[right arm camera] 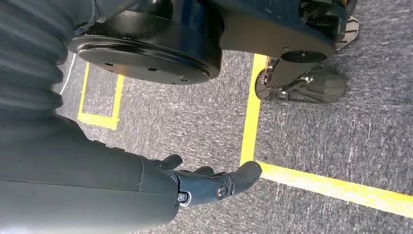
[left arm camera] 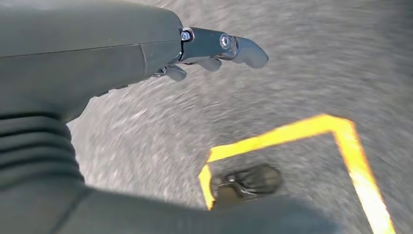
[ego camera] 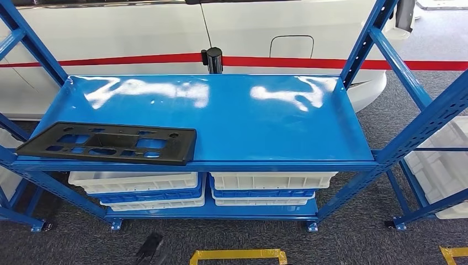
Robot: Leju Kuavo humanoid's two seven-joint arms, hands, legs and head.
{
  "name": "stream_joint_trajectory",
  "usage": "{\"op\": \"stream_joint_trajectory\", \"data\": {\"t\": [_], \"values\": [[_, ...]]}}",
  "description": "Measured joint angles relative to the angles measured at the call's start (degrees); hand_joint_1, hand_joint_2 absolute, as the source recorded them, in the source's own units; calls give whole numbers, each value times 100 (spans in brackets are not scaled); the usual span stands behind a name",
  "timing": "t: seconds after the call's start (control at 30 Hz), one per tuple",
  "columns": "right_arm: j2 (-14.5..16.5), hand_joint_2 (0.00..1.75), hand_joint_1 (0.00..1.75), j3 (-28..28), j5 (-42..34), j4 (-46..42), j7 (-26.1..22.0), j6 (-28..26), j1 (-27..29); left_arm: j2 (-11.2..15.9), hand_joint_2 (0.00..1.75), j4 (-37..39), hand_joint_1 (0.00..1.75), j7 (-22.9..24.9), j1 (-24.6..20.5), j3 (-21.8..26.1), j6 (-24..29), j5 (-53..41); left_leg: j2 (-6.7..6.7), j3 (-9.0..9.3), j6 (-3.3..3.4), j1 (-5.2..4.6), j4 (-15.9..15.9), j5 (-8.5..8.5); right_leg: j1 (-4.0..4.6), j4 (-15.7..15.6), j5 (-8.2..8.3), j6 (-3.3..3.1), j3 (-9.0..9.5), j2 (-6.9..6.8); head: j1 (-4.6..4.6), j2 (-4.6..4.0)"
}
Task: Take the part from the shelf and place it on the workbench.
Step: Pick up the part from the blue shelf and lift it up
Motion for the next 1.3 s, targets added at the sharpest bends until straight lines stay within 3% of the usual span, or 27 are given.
{"op": "stream_joint_trajectory", "data": {"t": [0.47,0.7,0.87,1.07,1.3], "values": [[2,175,0,247,178,-1,125,86,-132,-556,175,1,0,-465,-292,-1297,-1056,-907,1,-2,3,-10,2,1,-8,0,3,5,-3,1,0,0],[6,175,0,297,342,-2,153,140,-191,-737,175,1,0,-1099,-311,-1719,-1616,-938,1,-2,3,-10,2,1,-7,0,3,5,-3,1,-3,0],[9,175,0,300,373,-3,154,143,-199,-767,175,0,0,-1704,-385,-2190,-1873,-149,1,-2,5,-9,2,3,-6,0,3,5,-4,0,-3,0],[11,175,0,303,346,-11,134,146,-203,-796,175,-121,0,-2078,-496,-3508,-2076,1523,1,-3,6,-10,2,3,-7,0,3,5,-3,0,-3,0],[14,175,0,324,332,-18,114,146,-206,-798,175,-393,0,-2436,-535,-4751,-2320,2585,0,-4,6,-10,3,3,-7,0,4,6,-5,0,-3,0]]}}
